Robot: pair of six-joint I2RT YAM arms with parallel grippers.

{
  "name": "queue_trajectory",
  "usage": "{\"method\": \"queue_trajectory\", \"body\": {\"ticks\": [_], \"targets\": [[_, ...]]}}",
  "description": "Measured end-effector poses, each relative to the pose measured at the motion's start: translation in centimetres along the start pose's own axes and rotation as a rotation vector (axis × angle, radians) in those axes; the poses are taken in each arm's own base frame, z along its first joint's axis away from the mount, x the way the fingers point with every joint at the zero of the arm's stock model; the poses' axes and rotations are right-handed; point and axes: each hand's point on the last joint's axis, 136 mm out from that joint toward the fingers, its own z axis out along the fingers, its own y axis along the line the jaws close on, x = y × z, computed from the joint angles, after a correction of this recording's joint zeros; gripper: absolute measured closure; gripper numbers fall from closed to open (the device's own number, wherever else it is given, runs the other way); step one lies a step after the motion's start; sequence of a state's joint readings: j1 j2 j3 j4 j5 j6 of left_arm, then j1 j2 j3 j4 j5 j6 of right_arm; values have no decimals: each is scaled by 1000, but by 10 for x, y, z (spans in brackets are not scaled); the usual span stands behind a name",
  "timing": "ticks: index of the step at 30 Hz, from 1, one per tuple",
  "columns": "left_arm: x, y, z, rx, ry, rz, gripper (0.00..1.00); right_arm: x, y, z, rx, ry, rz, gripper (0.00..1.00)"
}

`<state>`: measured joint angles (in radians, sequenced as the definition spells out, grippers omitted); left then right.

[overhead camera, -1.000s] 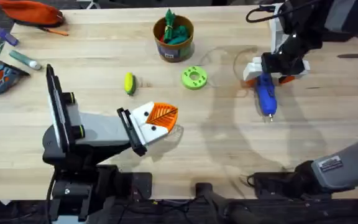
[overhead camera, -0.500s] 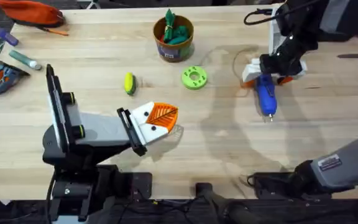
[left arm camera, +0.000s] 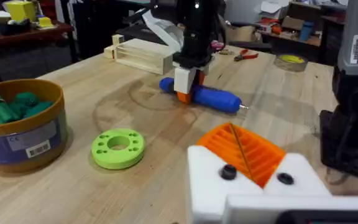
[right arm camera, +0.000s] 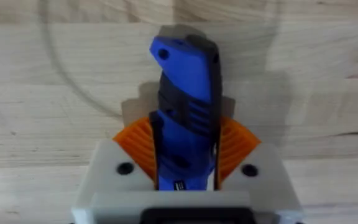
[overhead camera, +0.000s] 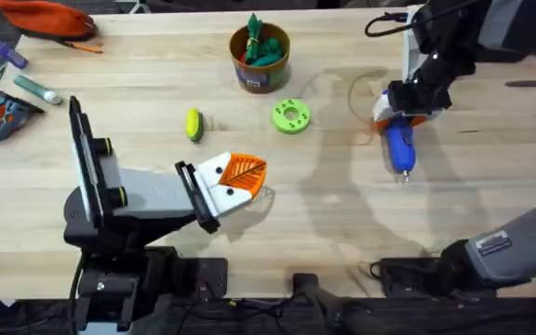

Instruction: Pick up the gripper from the table and insert it into the empty holder that is missing its gripper. Then pick up a screw, insert it into the mounting hole, and use the screwdriver to tighten it. Finally, clean up the table by picking up the vegetable and placing it into the bucket.

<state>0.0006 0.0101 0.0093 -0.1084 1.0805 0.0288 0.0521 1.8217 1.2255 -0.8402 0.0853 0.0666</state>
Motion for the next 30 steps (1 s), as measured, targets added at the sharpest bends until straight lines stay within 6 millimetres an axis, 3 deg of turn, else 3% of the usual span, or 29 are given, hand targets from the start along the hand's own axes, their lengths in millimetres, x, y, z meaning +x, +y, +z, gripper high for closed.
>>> {"method": "queue_trajectory", "body": {"ticks": [7, 8, 30], "targets": [[0, 0, 0, 0, 0, 0, 987, 0, -1, 2, 8, 3, -2, 968], [0, 0, 0, 0, 0, 0, 987, 0, -1, 2, 8, 3, -2, 982], [0, 0, 0, 0, 0, 0, 988, -1, -1, 2, 7, -1, -1, 978]]}}
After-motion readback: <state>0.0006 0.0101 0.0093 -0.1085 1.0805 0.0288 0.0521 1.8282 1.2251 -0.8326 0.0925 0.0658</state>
